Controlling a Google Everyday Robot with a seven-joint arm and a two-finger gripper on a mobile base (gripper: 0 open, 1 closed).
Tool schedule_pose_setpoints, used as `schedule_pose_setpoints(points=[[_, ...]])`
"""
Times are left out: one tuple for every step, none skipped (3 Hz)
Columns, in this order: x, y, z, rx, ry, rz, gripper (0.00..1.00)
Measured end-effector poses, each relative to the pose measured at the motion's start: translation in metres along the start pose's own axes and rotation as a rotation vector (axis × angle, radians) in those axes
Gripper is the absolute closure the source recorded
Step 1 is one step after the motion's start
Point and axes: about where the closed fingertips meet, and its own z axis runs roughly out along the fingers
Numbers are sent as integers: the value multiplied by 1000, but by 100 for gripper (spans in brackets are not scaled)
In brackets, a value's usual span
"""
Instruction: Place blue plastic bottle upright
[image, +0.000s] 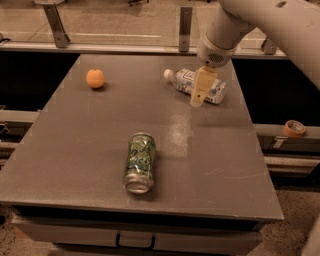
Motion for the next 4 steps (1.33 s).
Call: schedule_pose_setpoints(points=[[-6, -23, 36, -3, 46, 51, 0], [0, -38, 64, -15, 133, 124, 17], [0, -42, 73, -26, 175, 176, 41], [-19, -38, 58, -38, 141, 176, 64]])
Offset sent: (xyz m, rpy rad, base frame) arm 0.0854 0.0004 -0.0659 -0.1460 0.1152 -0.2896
